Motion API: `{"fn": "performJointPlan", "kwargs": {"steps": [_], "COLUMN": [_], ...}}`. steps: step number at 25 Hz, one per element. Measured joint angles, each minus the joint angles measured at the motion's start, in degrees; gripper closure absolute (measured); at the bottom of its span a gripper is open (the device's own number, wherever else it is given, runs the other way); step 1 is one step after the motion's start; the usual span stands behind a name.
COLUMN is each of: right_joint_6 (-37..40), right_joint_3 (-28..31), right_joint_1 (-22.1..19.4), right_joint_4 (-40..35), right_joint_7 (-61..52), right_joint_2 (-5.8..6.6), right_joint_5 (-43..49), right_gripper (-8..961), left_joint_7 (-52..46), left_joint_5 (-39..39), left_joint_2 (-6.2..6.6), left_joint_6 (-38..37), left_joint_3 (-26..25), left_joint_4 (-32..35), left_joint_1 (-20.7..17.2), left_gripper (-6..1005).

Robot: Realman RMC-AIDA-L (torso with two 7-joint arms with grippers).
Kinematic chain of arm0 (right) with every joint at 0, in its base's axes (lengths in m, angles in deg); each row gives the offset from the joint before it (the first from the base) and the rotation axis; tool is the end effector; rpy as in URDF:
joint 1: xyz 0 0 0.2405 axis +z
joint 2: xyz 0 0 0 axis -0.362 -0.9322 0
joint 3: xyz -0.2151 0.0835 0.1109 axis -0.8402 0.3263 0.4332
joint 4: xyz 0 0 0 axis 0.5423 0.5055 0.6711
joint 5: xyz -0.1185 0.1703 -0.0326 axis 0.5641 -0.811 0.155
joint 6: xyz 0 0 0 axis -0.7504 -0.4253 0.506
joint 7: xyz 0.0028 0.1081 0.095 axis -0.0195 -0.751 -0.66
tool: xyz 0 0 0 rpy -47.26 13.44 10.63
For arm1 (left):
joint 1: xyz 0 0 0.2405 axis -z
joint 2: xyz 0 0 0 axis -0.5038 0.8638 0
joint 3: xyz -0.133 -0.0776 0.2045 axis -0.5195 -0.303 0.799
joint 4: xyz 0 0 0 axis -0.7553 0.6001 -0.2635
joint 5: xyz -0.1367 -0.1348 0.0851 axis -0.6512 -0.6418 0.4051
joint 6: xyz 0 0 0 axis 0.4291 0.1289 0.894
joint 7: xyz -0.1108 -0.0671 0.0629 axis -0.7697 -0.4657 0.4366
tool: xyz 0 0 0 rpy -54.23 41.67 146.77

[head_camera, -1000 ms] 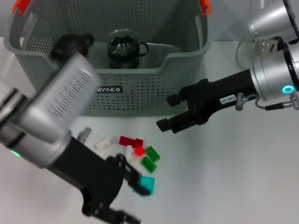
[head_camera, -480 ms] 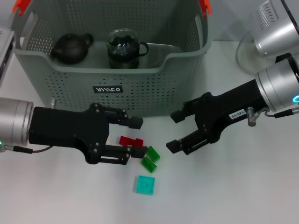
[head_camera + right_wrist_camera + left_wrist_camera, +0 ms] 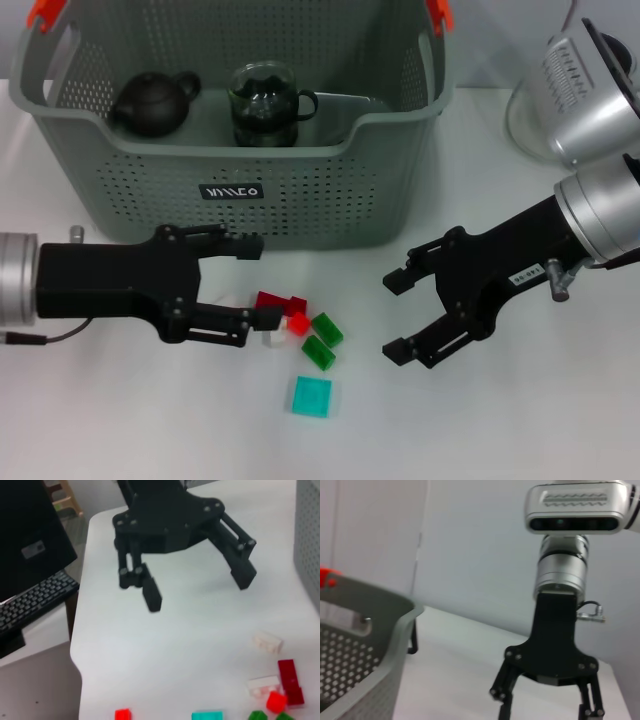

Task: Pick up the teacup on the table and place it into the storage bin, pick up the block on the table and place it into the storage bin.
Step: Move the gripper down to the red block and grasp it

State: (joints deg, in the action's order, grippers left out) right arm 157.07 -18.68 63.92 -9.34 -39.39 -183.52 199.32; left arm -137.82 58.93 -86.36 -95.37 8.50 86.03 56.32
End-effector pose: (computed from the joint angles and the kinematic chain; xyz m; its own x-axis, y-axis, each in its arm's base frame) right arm 0.1509 0.3475 -0.0225 0.9792 -0.2027 0.0095 -0.2026 -0.9747 0.0946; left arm -0.2452 0.2897 0.0268 0.8186 0.2946 0.4930 0.3581 -0.9329 -0.0371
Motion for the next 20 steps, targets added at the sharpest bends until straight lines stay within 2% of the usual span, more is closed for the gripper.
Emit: {"fn": "performJointPlan", "kwargs": {"steps": [4,8,14,20], "right_joint_6": [0.6,1.5,0.7,-1.0], "right_joint_3": [0.0,-1.4,-10.4,-20.7], "right_joint_1": [0.2,0.7,3.5,5.9], "right_joint_4": [0.2,0.0,0.4,0.0], "right_joint_7": [0.6,0.7,-1.8,-5.3], "right_joint_2": [0.05,-0.59,-1.55,-1.5], "right_joint_5": [1.2,2.5,2.1,-1.7], "right_gripper": [53,53,53,54], "left_joint_7": [0.5,3.6,7.3,7.0], "left_joint_5": [0.1,0.3,2.2,6.5], "left_joint_2": [-0.02,-0.33,-0.66,-0.63], "left_joint_6": [0.0,0.7,5.1,7.8], "left_joint_3": [-1.2,-1.3,-1.3,-2.2], "left_joint_4": [0.1,-0.2,-1.1,-1.3], "left_joint_1": [-1.0,-2.0,-3.1,-3.3], "left_gripper": [98,98,98,99]}}
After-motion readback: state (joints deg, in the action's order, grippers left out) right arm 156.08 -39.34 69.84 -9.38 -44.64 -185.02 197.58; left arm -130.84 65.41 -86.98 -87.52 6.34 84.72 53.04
